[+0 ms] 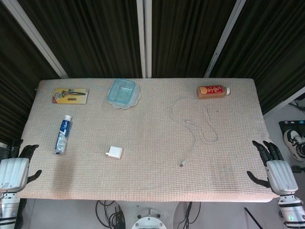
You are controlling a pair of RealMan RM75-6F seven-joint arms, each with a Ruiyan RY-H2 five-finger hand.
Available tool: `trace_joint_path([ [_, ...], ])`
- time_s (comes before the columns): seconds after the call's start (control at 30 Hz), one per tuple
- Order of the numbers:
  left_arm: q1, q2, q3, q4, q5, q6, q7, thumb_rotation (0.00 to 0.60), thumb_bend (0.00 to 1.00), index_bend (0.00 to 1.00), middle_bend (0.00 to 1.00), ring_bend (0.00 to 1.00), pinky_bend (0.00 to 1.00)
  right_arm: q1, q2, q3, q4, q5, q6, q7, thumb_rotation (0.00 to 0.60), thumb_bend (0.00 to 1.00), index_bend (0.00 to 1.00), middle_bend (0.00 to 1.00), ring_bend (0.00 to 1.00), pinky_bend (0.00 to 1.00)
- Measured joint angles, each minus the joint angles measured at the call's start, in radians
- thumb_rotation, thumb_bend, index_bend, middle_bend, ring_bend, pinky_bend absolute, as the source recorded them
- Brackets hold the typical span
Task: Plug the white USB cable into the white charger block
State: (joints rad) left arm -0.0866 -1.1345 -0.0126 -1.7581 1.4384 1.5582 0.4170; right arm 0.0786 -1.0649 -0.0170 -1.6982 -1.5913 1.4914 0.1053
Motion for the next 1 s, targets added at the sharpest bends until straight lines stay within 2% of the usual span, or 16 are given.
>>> trace_joint_path([
  [0.17,0.003,0.002,0.0,-0.018,-0.005,-0.007,0.018,0.6,0.11,0.24,0.26,0.06,0.0,0.012,-0.001,0.001,0.004,-0.015,-0.017,0.004,0.6,0.16,0.02,0.15,0.0,0.0],
  [0.33,0.005,0.005,0.002,-0.04,0.009,-0.011,0.016,0.6,0.11,0.24,0.26,0.06,0.0,0.043,-0.008,-0.002,0.01,-0.062,-0.047,0.007,0.6,0.16,0.08,0.19,0.0,0.0],
  [0.5,0.004,0.005,0.001,-0.055,0.029,-0.012,0.016,0.6,0.11,0.24,0.26,0.06,0.0,0.119,-0.022,-0.002,0.009,-0.114,-0.144,-0.019,0.6,0.19,0.2,0.22,0.0,0.0],
  [0.6,0.006,0.005,-0.002,-0.062,0.032,-0.01,0.017,0.6,0.11,0.24,0.26,0.06,0.0,0.187,-0.039,0.003,0.01,-0.138,-0.24,-0.06,0.6,0.22,0.26,0.25,0.0,0.0],
  [0.83,0.01,-0.002,-0.003,-0.067,0.028,-0.015,0.013,0.6,0.11,0.24,0.26,0.06,0.0,0.38,-0.158,0.036,0.068,-0.165,-0.47,-0.187,0.6,0.24,0.39,0.32,0.0,0.0],
  [1.0,0.014,0.0,-0.006,-0.07,0.018,-0.018,0.008,0.6,0.11,0.24,0.26,0.06,0.0,0.443,-0.255,0.047,0.167,-0.179,-0.514,-0.224,0.6,0.24,0.43,0.34,0.0,0.0],
])
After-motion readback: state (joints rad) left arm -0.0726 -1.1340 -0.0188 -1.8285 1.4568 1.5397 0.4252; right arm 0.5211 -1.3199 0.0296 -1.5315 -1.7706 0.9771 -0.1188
